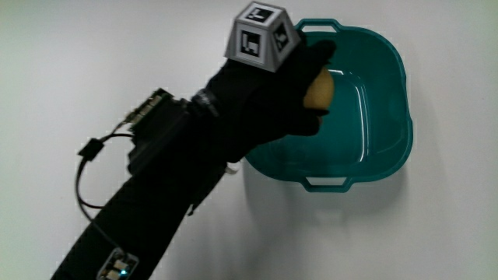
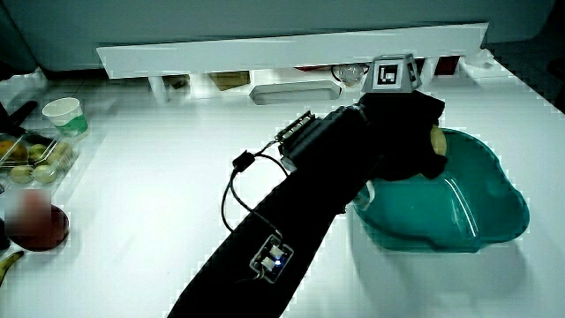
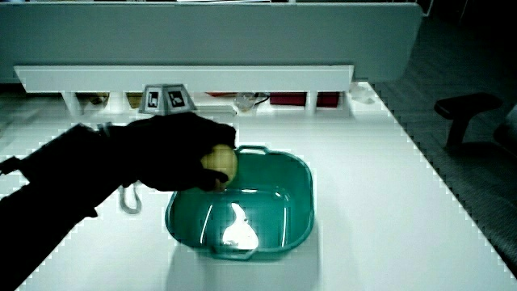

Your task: Place pear into plate

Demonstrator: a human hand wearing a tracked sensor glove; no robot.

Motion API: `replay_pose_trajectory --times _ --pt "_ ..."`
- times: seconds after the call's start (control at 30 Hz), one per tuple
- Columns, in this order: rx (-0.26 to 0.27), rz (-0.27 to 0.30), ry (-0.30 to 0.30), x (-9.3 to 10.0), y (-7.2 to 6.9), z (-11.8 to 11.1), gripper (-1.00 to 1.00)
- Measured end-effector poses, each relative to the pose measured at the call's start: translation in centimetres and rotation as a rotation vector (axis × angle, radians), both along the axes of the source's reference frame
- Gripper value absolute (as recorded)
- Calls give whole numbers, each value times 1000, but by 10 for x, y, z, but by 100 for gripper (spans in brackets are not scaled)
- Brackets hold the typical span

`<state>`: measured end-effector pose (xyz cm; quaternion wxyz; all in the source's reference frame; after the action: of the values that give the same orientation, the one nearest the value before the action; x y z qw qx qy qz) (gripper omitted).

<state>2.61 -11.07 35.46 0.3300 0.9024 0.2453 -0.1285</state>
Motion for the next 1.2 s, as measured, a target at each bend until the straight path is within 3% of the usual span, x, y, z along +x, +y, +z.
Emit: replay_pose_trajectory --times 0.07,0.13,0.2,0.53,0.7,1.0,1.17,1.2 --pt "4 -18 -28 5 6 2 0" --pt "-60 3 -36 11 8 19 0" --pt "-86 15 -44 15 12 25 0" --pt "-123 73 -93 30 24 47 0" --pt "-138 69 -124 33 27 61 0" --pt "-153 55 -113 33 24 67 0" --pt "-210 16 -118 28 24 69 -17" --pt "-199 17 -98 28 24 72 -20"
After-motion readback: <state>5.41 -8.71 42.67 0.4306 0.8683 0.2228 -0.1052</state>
